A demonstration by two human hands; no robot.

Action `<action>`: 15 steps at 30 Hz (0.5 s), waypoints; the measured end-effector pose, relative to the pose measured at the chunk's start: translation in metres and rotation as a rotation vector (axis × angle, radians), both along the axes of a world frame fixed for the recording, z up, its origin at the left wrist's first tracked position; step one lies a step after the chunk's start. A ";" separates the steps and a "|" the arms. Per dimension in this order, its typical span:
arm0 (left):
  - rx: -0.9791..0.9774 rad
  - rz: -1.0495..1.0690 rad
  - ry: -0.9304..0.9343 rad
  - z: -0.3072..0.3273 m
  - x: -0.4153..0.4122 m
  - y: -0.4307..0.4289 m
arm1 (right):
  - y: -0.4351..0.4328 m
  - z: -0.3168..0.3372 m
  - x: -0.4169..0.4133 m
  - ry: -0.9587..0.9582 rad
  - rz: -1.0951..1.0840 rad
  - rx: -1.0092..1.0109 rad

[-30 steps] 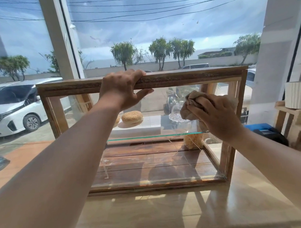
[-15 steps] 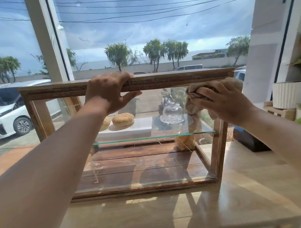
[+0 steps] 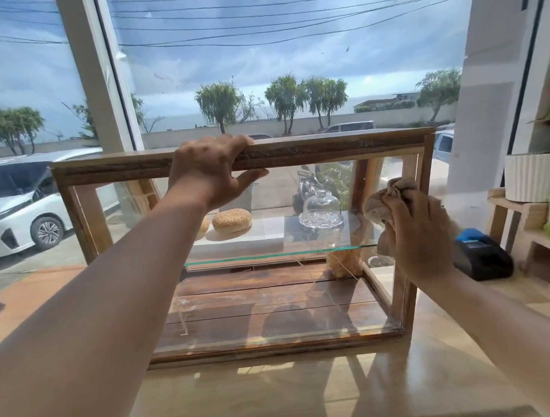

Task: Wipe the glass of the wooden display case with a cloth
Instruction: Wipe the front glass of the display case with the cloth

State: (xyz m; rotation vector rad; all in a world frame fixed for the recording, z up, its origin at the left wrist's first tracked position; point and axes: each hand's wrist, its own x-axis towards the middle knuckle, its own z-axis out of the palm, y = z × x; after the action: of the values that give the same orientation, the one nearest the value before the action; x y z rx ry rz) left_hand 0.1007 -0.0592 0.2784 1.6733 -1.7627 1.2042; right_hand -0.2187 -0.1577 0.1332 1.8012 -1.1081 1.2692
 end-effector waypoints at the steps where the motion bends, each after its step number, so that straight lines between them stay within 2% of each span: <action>1: 0.011 0.005 0.003 0.000 -0.001 0.001 | 0.001 0.004 0.008 -0.043 0.013 -0.013; 4: 0.071 0.018 0.024 0.006 -0.002 0.003 | 0.007 0.025 0.042 -0.118 0.059 -0.059; 9: 0.306 -0.038 0.079 0.026 0.020 0.013 | 0.018 0.039 0.096 -0.156 0.109 -0.110; 11: 0.327 -0.041 0.100 0.027 0.028 0.015 | 0.020 0.039 0.106 -0.157 0.117 -0.131; 15: 0.260 -0.015 0.103 0.021 0.023 0.016 | 0.021 0.042 0.113 0.026 0.172 -0.208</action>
State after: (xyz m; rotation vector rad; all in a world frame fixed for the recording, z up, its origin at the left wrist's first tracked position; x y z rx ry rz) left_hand 0.1235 -0.0431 0.2990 1.8263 -1.9291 0.8943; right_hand -0.1061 -0.1369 0.1751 1.7786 -0.7878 1.4013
